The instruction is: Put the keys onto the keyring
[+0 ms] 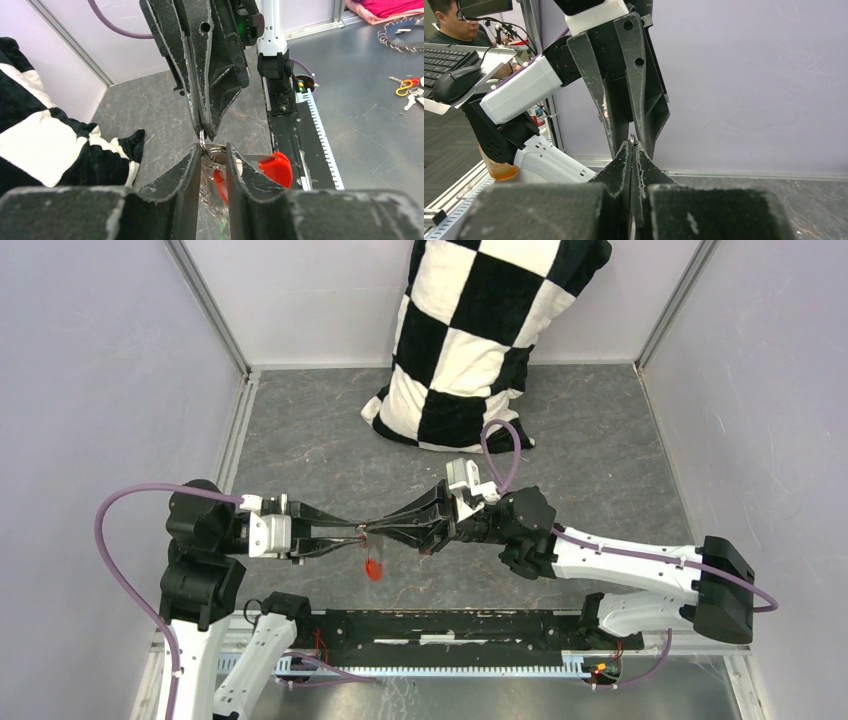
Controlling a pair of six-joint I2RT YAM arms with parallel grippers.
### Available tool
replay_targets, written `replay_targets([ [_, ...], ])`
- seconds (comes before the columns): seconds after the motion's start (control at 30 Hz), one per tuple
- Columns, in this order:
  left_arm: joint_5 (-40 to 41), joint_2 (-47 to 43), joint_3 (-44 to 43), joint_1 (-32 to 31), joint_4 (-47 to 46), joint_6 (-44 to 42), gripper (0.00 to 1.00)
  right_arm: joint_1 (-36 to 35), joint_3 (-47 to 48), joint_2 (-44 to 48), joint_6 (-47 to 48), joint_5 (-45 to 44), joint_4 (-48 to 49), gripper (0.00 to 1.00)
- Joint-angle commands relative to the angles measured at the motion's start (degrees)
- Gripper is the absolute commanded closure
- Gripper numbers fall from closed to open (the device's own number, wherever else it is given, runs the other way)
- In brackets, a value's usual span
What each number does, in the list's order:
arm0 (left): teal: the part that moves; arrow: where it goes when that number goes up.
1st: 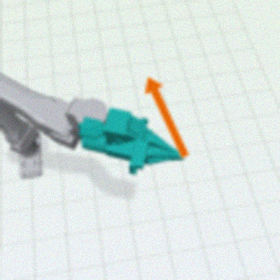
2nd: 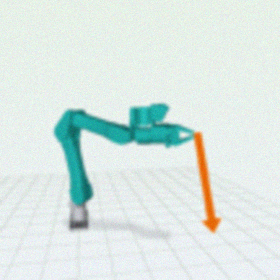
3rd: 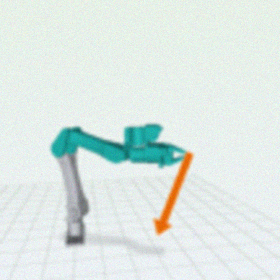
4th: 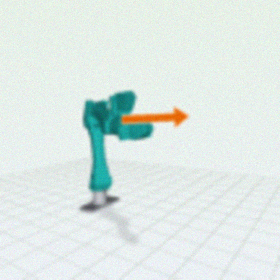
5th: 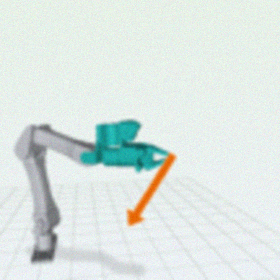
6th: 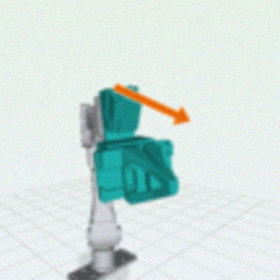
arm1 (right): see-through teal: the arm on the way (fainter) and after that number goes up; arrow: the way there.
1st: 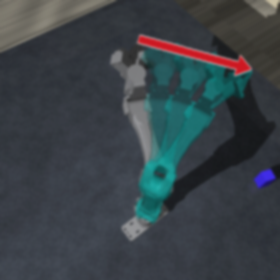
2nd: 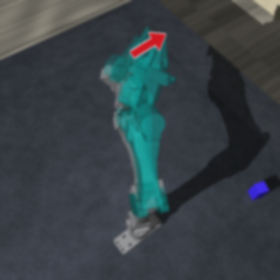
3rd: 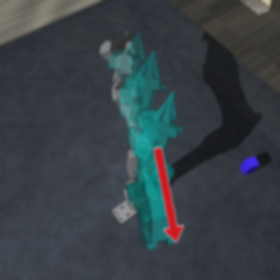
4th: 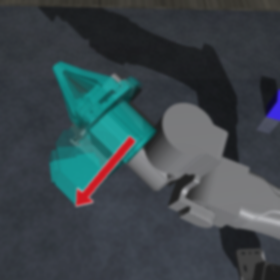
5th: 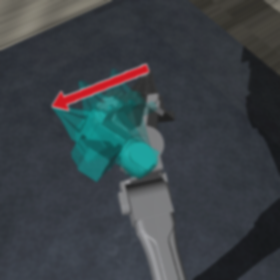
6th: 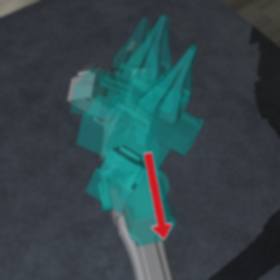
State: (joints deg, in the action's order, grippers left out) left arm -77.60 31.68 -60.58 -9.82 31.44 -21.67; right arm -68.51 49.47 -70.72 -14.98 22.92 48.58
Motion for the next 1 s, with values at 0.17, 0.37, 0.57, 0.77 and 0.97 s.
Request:
replay_targets([
  [0.17, 0.5, -0.4, -0.3, 0.1, 1.9, -0.4, 0.97, -0.3, 1.8, 1.4, 2.8, 0.3, -2.8, 1.0],
  [0.37, 1.0, -0.6, 0.1, 0.1, 5.2, -6.7, 0.98, 0.2, 15.6, 2.2, 15.2, 1.8, -35.7, 0.62],
  [0.57, 0.2, 0.5, 0.0, 0.0, 5.2, -8.2, 0.98, 0.4, 25.6, -1.2, 21.0, 2.7, -53.4, 0.61],
  [0.77, 4.0, 0.2, 1.5, 0.1, 5.5, -11.5, 0.98, 0.9, 23.9, 1.2, 20.7, -1.1, -56.7, 0.27],
  [0.97, 11.3, 2.4, 6.0, 0.1, 0.8, -11.2, 0.98, 0.8, 13.4, 5.9, 15.4, -7.7, -47.7, 0.02],
])
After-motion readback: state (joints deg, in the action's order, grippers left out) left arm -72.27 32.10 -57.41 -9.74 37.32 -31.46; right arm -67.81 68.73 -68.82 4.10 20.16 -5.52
